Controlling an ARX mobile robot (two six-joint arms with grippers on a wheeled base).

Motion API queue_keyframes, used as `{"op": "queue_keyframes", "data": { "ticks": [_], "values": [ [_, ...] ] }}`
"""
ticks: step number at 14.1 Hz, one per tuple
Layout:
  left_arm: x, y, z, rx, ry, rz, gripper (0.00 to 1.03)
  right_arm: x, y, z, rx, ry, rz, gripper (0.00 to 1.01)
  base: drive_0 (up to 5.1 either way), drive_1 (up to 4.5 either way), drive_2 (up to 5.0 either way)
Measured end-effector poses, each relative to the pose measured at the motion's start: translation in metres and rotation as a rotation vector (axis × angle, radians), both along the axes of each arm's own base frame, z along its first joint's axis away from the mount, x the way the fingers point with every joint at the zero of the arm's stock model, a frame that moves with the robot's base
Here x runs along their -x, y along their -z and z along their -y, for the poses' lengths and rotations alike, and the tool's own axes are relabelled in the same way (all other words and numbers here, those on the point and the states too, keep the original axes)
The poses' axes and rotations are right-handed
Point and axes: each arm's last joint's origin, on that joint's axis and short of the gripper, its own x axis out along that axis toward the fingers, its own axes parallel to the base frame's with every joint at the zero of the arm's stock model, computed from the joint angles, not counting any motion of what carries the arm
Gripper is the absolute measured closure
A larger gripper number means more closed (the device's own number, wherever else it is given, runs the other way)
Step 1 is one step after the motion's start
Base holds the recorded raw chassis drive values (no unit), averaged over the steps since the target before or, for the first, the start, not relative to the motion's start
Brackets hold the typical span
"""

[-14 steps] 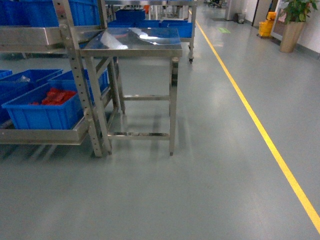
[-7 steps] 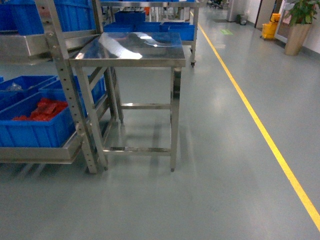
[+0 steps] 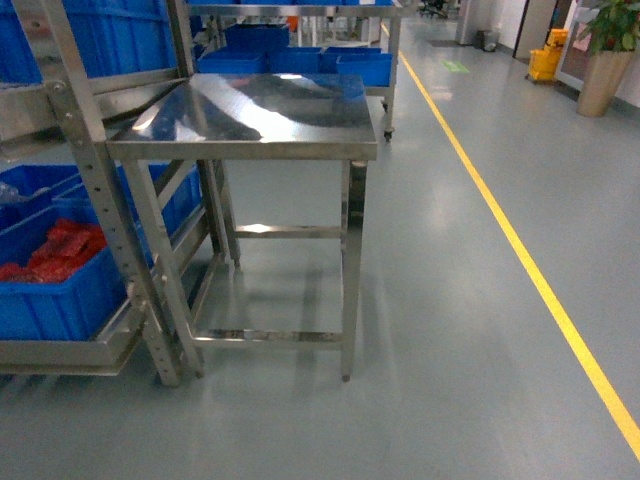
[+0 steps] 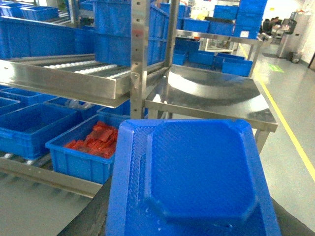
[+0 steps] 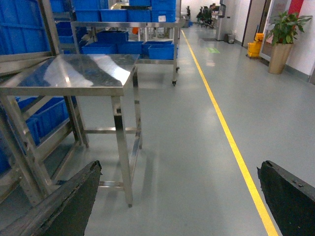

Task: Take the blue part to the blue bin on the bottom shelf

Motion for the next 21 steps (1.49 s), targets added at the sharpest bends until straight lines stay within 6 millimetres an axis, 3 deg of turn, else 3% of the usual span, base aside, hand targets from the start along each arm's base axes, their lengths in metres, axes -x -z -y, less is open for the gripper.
{"op": "queue_keyframes", "data": {
  "ticks": [21],
  "values": [
    [0.0001, -0.0004, 0.0000, 0.002, 0.001, 0.004, 0.60, 0.0000, -0.0001, 0.0000, 0.000, 0.000, 0.001, 0.03, 0.0, 4.01, -4.1]
  ]
}}
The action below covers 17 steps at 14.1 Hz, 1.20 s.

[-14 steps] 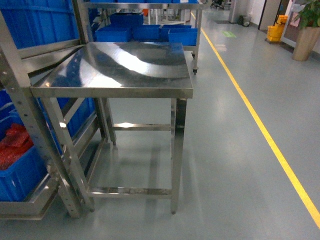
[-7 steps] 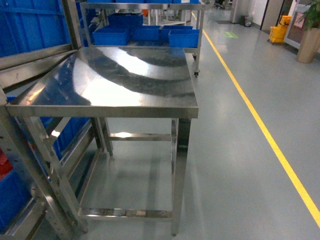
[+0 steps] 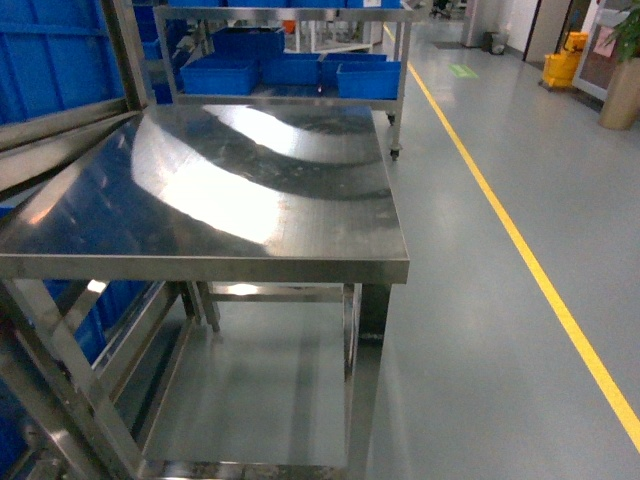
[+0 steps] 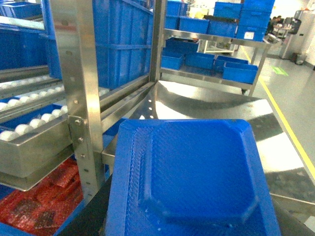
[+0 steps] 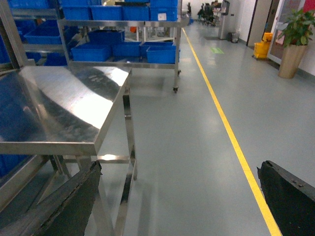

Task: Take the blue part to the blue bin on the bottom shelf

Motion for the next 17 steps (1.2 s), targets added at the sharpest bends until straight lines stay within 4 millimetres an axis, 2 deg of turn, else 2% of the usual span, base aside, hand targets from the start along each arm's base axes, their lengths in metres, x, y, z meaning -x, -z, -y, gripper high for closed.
{"op": "queue_keyframes", "data": {
  "ticks": [4, 17],
  "values": [
    [-0.0005, 0.0006, 0.0003, -0.003, 0.002, -0.005, 0.60, 0.0000, 0.0001, 0.0000, 0.000, 0.000, -0.002, 0.03, 0.0, 0.00, 0.0],
    [-0.0004, 0.0004, 0.0003, -0.002, 0.003, -0.003, 0.60, 0.0000, 0.0001, 0.0000, 0.000, 0.000, -0.001, 0.03, -4.9, 2.32, 2.6]
  ]
}}
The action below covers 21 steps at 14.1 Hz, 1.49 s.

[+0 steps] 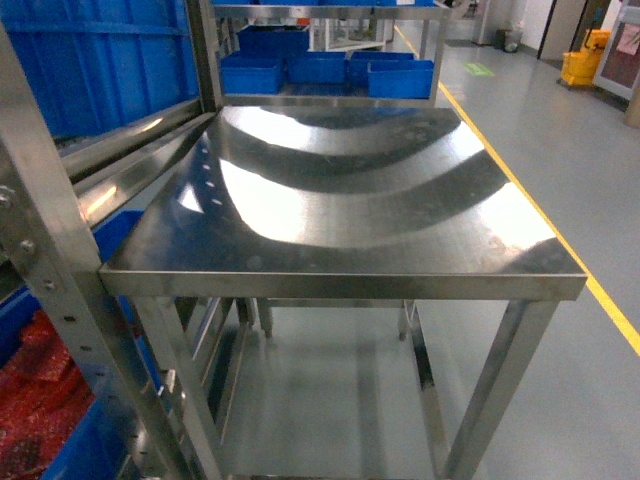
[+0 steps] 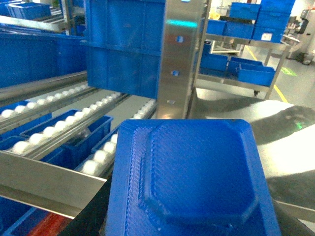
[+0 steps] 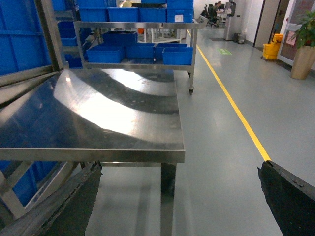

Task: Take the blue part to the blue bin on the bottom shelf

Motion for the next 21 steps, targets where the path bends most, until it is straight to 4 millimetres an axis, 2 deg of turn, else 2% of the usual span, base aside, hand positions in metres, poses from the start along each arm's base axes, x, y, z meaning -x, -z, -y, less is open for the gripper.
{"op": "queue_keyframes", "data": {
  "ticks": [21],
  "values": [
    [0.0002, -0.0001, -0.0001, 0.001, -0.002, 0.001, 0.60, 0.0000, 0.0002, 0.0000, 0.000, 0.000, -0.002, 0.03, -4.8, 1.69, 3.3]
  ]
}}
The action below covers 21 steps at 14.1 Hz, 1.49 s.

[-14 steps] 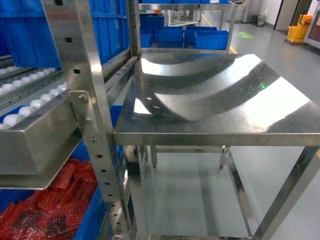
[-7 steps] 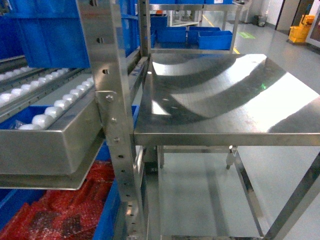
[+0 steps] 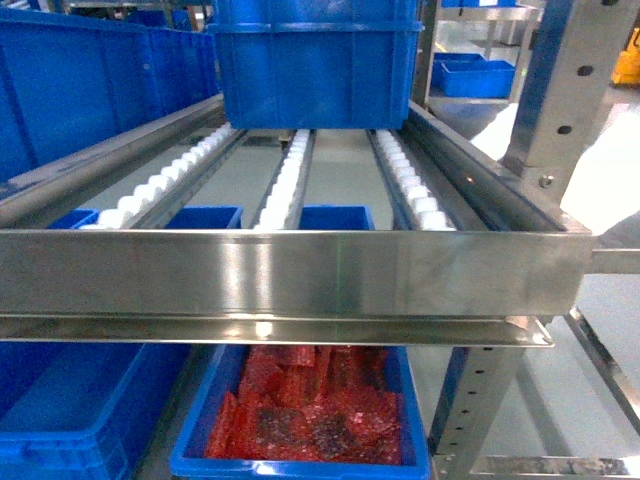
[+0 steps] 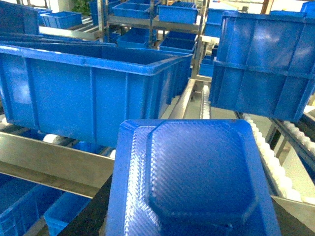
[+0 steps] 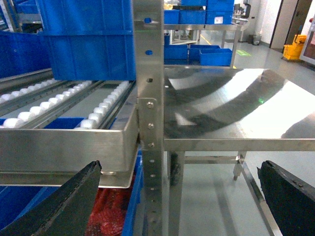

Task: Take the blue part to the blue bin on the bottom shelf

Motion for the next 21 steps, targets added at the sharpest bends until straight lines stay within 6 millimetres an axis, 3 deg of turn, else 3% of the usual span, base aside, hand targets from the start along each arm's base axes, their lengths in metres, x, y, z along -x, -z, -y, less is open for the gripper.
{"op": "queue_keyframes", "data": {
  "ticks": [16, 21],
  "values": [
    [0.0000, 0.0001, 0.0001, -0.001, 0.000, -0.001, 0.60, 0.0000, -0.0001, 0.0000, 0.000, 0.000, 0.001, 0.03, -5.0, 2.49, 2.5],
    [0.0002, 0.0000, -0.0001, 0.000, 0.000, 0.000, 0.60, 0.0000, -0.0001, -0.0001, 0.000, -0.003, 0.001, 0.03, 0.0, 0.00, 0.0]
  ]
}}
